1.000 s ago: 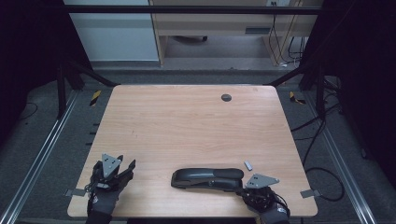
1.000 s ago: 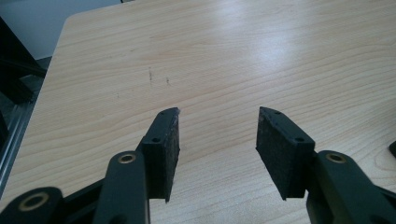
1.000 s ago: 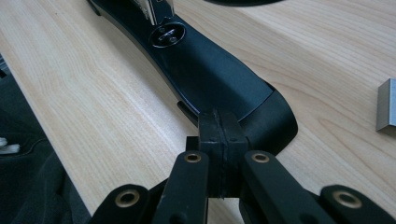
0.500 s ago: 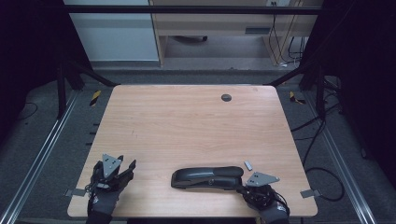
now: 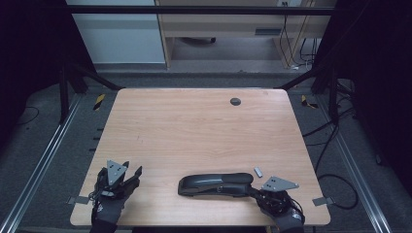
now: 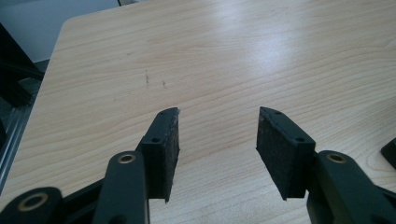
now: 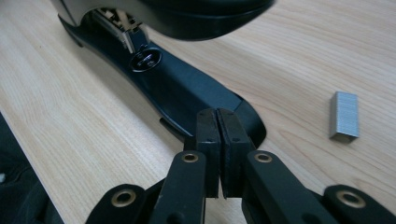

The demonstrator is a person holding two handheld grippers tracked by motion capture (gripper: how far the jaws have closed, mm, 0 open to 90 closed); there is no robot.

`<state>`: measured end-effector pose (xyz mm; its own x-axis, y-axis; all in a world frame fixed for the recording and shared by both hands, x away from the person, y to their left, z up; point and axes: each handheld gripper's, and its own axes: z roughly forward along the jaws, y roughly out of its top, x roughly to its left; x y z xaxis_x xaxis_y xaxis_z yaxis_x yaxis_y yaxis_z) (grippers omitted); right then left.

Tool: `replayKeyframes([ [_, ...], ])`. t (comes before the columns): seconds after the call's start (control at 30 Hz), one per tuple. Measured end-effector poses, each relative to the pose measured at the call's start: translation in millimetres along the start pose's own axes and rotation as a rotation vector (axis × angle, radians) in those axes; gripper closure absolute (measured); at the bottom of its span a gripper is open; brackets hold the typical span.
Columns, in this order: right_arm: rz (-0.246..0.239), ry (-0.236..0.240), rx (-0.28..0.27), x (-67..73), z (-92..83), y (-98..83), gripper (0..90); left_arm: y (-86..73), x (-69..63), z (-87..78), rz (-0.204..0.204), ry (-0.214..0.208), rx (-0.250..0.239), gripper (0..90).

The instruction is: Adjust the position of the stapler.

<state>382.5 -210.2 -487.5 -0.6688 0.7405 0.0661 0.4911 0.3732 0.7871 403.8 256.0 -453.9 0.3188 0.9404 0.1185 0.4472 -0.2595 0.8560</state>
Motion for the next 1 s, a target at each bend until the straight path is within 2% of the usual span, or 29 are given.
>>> replayKeyframes([
  [0.3, 0.061, -0.03, -0.019, -10.1, -8.5, 0.3, 80.4, 0.5, -1.9, -1.1, 0.002, -0.011, -0.004, 48.5],
  [0.47, 0.066, -0.062, -0.035, -15.4, -12.1, 0.6, 77.9, 3.0, -6.6, -3.6, 0.016, -0.03, -0.014, 47.8],
  [0.8, 0.087, -0.115, -0.05, -26.5, -18.6, -2.1, 73.2, 15.1, -25.9, -6.4, 0.097, -0.087, -0.032, 45.8],
  [1.0, 0.092, -0.14, -0.044, -30.0, -20.2, -2.7, 69.6, 22.3, -33.8, -9.0, 0.124, -0.115, -0.034, 43.4],
])
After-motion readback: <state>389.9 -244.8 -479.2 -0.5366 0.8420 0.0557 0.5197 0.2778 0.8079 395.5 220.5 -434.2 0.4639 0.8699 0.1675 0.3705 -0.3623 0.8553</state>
